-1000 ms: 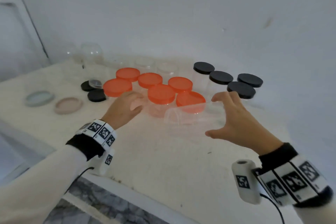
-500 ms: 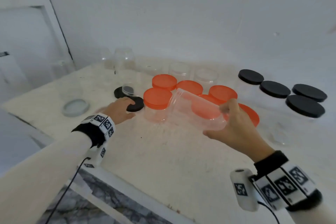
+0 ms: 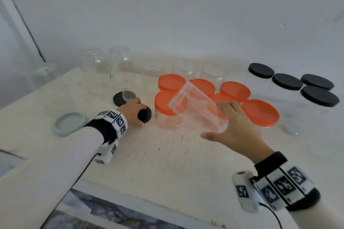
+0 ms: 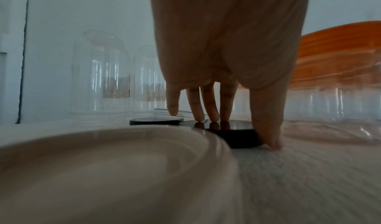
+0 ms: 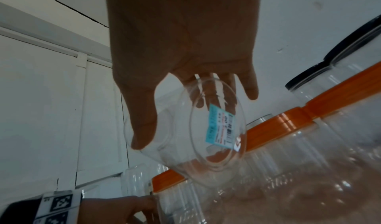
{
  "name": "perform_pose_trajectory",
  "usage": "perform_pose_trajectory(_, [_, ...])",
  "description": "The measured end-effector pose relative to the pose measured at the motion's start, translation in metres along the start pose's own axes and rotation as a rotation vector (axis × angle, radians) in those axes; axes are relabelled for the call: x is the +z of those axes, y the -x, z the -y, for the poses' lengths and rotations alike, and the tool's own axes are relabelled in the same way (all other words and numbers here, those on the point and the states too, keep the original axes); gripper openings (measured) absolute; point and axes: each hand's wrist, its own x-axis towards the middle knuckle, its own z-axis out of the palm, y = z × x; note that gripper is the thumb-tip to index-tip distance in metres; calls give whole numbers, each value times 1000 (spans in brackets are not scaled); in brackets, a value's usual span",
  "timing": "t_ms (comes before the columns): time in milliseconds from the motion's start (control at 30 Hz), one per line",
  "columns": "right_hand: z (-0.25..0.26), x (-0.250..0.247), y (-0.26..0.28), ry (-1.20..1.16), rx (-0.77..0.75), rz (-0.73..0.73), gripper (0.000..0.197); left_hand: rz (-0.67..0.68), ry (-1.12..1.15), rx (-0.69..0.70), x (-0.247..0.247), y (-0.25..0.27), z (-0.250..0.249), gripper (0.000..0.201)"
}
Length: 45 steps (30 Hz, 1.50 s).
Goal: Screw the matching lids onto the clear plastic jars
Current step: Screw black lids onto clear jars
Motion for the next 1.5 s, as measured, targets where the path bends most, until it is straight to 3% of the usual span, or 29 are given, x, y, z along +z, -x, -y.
perform_pose_trajectory(167, [6, 12, -1, 85, 42, 21, 85, 46, 14, 47, -2, 1, 5, 69])
perform_pose_trajectory(367, [5, 20, 3, -110, 130, 91, 81, 52, 63, 61, -5, 7, 3, 67])
perform_pose_trajectory(533, [-15, 29, 4, -323, 176, 175, 78, -47, 278, 48, -31, 22, 13, 56])
perform_pose_trajectory(667, [-31, 35, 6, -475, 194, 236, 75, -227, 442, 73, -53, 43, 9, 53])
perform_pose_trajectory(800, [-41, 35, 7, -575, 188, 280, 77, -385, 441, 197, -63, 56, -15, 54])
perform_pose_trajectory(900, [-48, 33, 9, -605, 198, 298, 78, -424, 484, 270, -65, 62, -36, 60])
perform_pose_trajectory(1000, [-55, 31, 11, -608, 194, 311, 82, -430, 511, 341, -65, 64, -57, 74])
perform_pose_trajectory(1233, [-64, 25, 19, -654, 180, 299, 89, -456, 561, 520, -62, 67, -117, 68])
perform_pose_trajectory(1500, [-69, 23, 21, -752, 184, 234, 90, -366, 501, 673, -48, 59, -168, 66])
